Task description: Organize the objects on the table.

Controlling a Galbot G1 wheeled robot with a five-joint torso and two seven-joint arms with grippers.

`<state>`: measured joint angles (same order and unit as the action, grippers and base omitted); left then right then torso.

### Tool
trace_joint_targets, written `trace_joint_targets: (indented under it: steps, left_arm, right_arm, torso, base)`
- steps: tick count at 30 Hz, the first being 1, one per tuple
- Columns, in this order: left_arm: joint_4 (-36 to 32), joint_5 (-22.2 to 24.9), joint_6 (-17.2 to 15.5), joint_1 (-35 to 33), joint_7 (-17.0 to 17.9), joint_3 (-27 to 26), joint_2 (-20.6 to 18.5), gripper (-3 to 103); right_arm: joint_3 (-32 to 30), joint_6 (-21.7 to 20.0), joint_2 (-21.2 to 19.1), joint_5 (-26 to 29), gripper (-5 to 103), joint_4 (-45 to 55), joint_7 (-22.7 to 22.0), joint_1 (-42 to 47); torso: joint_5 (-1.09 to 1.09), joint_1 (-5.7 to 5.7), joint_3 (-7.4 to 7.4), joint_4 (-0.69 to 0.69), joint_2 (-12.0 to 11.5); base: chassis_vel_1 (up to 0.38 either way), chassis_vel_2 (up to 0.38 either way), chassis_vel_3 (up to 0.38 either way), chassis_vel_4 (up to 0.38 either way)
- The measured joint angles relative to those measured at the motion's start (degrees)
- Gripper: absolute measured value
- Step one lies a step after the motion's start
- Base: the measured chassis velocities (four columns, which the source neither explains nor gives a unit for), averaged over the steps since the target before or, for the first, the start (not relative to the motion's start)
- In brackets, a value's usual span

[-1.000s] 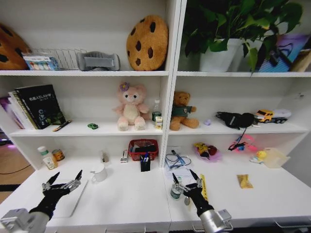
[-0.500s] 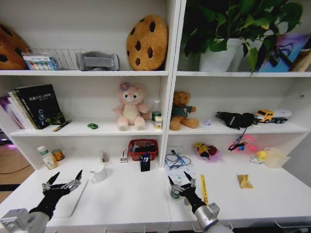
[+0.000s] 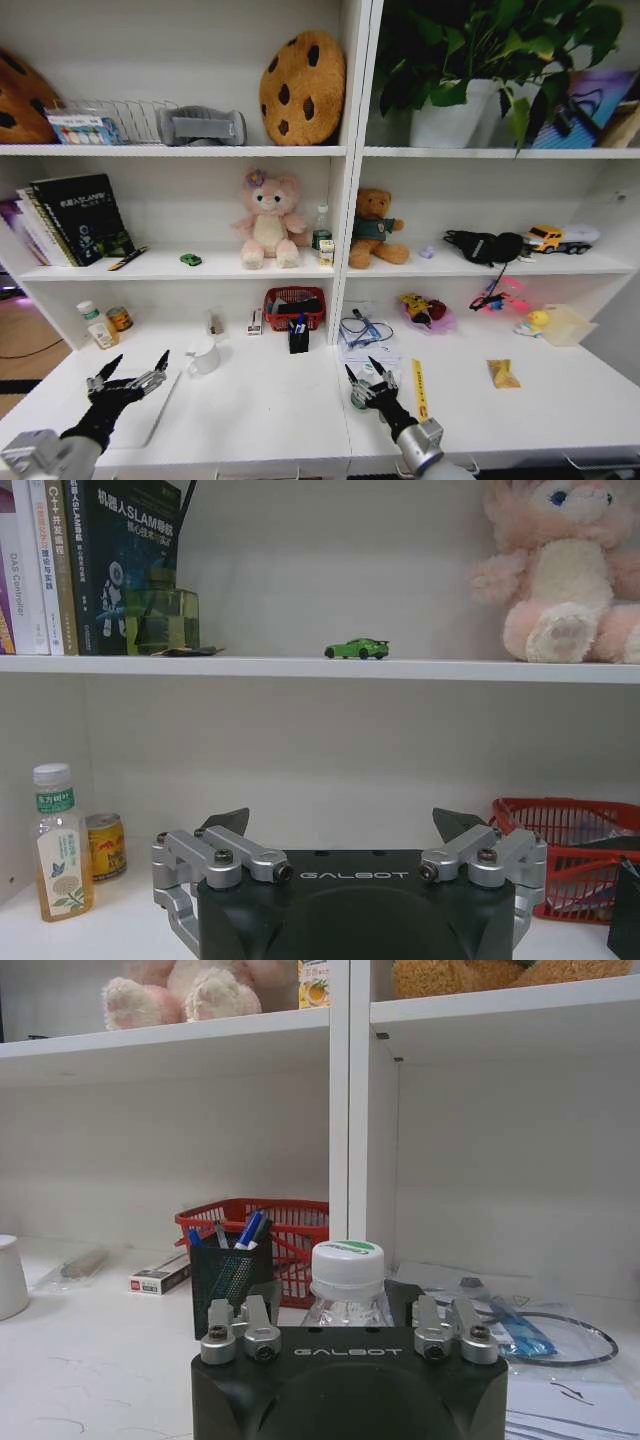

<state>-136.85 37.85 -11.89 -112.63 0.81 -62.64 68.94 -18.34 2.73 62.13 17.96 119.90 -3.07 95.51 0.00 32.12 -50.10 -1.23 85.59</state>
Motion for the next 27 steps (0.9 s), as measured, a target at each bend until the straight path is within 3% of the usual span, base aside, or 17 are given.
trace_joint_targets:
  steps: [2,6,7,8,11,20,27]
  left_arm:
    - [0.0,0.0,0.0,0.0,0.0,0.0,0.0,100]
    - [0.0,0.0,0.0,0.0,0.0,0.0,0.0,100]
    - [0.0,0.0,0.0,0.0,0.0,0.0,0.0,100]
    - [0.0,0.0,0.0,0.0,0.0,0.0,-0.01,100]
    - [0.0,0.0,0.0,0.0,0.0,0.0,-0.01,100]
    - [0.0,0.0,0.0,0.0,0.0,0.0,0.0,100]
    - [0.0,0.0,0.0,0.0,0.0,0.0,0.0,100]
  right_arm:
    - [-0.02,0.01,-0.05,0.01,51,0.2,0.12,0.33]
    - [-0.13,0.05,-0.07,-0.01,46,0.4,0.09,0.6]
    - [-0.22,0.07,-0.07,-0.04,35,0.51,0.05,0.75]
    - [-0.3,0.1,-0.06,-0.05,32,0.63,0.02,0.94]
    - [-0.46,0.19,-0.06,-0.02,27,1.13,0.02,1.29]
    - [-2.92,1.33,-1.54,1.79,27,6.66,0.13,6.28]
    - [-6.75,4.98,-2.72,-1.55,27,13.84,-0.06,20.27]
  torso:
    - [0.0,0.0,0.0,0.0,0.0]
    - [0.0,0.0,0.0,0.0,0.0]
    - [0.0,0.0,0.0,0.0,0.0]
    - [0.0,0.0,0.0,0.0,0.0]
    - [0.0,0.0,0.0,0.0,0.0]
    - [0.01,0.0,0.0,0.01,0.0]
    - [0.0,0.0,0.01,-0.02,0.01]
  base:
    - [0.0,0.0,0.0,0.0]
    - [0.0,0.0,0.0,0.0]
    - [0.0,0.0,0.0,0.0]
    - [0.0,0.0,0.0,0.0]
    - [0.0,0.0,0.0,0.0]
    - [0.0,0.0,0.0,0.0]
    - [0.0,0.0,0.0,0.0]
